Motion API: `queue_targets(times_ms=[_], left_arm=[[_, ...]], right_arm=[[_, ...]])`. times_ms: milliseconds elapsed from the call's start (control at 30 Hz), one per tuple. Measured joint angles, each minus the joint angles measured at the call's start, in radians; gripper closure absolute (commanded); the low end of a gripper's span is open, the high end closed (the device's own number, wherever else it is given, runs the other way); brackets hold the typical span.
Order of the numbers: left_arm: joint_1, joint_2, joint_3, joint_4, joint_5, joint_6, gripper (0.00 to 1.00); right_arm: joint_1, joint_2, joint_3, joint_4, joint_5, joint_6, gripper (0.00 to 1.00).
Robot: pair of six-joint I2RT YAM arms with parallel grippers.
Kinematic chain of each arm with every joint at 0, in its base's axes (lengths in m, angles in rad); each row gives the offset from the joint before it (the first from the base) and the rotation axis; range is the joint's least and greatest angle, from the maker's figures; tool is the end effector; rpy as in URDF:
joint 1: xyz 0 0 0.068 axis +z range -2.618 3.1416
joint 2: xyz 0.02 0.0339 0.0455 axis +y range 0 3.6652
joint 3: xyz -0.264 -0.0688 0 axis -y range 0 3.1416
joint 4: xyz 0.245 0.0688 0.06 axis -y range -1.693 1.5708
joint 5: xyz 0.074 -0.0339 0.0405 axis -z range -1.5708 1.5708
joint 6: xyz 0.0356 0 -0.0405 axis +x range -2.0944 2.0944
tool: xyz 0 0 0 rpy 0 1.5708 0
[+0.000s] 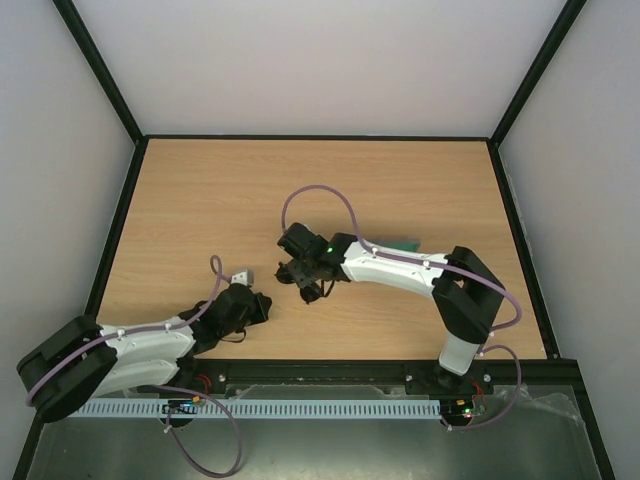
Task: Organize the sunglasses
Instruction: Adjust the sunglasses at the center of the board, then pick up the sunglasses from the center of the board.
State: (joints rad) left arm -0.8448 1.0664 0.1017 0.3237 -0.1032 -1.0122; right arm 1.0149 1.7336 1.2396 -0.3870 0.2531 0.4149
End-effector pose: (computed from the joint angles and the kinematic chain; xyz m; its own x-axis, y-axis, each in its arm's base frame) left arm 0.1149 -0.1239 0.1120 -0.7947 -0.3753 -0.4770 0.0285 0.7619 -0.6470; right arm 0.2060 0.3147 0.2270 -0.6701 -0.3391 -0.6602 -0.5116 0.8555 0.0798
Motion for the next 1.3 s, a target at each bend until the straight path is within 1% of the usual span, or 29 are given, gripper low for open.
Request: queue_targets(times_ms=[300, 500, 667, 767, 933, 1000, 1167, 1300], left_arm=[[0.032, 0.013, 0.011, -0.002, 0.038, 0.04, 0.95], [0.041, -0.003, 0.011, -0.022, 0.044, 0.045, 0.95], [0.043, -0.01, 0.011, -0.032, 0.044, 0.048, 0.94], [0.043, -0.014, 0.011, -0.038, 0.044, 0.049, 0.95], [0.048, -0.015, 0.011, -0.039, 0.047, 0.051, 0.95], [0.049, -0.015, 0.011, -0.039, 0.048, 0.052, 0.95], [0.051, -0.022, 0.011, -0.047, 0.048, 0.052, 0.95], [0.054, -0.022, 0.011, -0.047, 0.05, 0.056, 0.94]], right_arm=[[0.001, 0.089, 0.002, 0.035, -0.076, -0.089, 0.69], [0.0, 0.154, 0.006, 0.043, -0.101, -0.113, 0.69], [-0.005, 0.169, 0.009, 0.048, -0.113, -0.121, 0.71], [-0.009, 0.169, 0.01, 0.051, -0.114, -0.123, 0.77], [-0.018, 0.175, 0.011, 0.054, -0.115, -0.124, 0.82], [-0.021, 0.178, 0.011, 0.054, -0.115, -0.124, 0.86], [-0.027, 0.183, 0.011, 0.057, -0.114, -0.121, 0.94], [-0.027, 0.183, 0.011, 0.06, -0.109, -0.117, 0.96]])
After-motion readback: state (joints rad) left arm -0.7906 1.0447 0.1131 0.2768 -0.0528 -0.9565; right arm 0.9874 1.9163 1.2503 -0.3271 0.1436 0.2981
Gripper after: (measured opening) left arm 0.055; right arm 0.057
